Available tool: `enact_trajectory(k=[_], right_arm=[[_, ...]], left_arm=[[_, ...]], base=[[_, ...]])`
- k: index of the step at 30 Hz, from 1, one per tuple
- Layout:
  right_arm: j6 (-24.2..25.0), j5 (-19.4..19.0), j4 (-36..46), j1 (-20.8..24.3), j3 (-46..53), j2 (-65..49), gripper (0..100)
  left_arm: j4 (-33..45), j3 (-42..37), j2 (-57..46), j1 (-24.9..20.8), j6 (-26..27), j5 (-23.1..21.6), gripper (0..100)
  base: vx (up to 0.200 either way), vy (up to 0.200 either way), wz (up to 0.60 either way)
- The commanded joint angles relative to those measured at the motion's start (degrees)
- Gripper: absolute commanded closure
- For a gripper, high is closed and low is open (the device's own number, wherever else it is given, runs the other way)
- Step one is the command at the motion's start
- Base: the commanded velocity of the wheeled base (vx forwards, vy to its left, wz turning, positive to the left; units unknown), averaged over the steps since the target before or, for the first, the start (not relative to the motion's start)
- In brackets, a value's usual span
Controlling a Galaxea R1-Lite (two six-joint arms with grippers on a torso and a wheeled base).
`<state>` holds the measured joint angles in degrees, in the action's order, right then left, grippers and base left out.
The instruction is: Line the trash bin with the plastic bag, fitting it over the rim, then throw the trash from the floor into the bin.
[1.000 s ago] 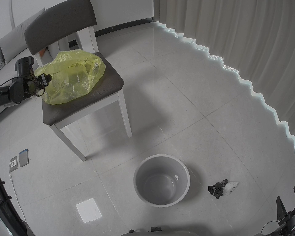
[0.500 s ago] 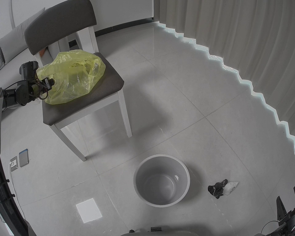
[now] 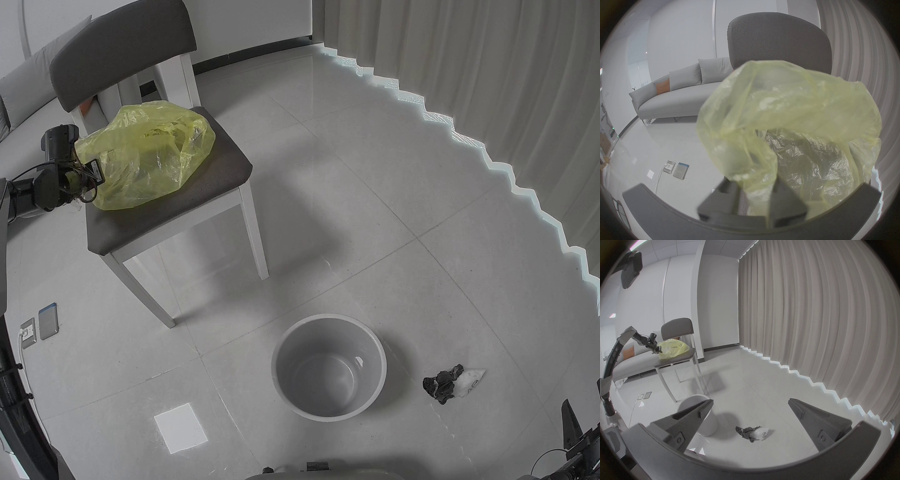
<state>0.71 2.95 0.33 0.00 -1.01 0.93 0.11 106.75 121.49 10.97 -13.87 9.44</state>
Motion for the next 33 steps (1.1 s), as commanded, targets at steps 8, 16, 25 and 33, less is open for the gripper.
enact_trajectory(k=[8, 16, 25, 33], right_arm=[[0.8, -3.2, -5.8, 0.1, -1.0, -0.2, 0], [2.0, -4.7, -8.9, 0.6, -14.5, 11.7, 0], [0.2, -10.5, -9.5, 0.7, -23.6, 29.7, 0], [0.2, -14.8, -9.6, 4.2, -32.6, 44.9, 0]], left_arm=[[0.2, -1.3, -10.0, -5.6, -1.5, -0.6, 100], [11.6, -0.4, -30.6, -26.4, 9.3, -0.9, 100], [26.7, -1.1, -41.4, -45.7, 37.3, 11.3, 100], [29.9, -0.8, -44.7, -54.1, 57.6, 16.8, 100]], base=[[0.0, 0.0, 0.0], [0.0, 0.0, 0.0], [0.0, 0.0, 0.0], [0.0, 0.0, 0.0]])
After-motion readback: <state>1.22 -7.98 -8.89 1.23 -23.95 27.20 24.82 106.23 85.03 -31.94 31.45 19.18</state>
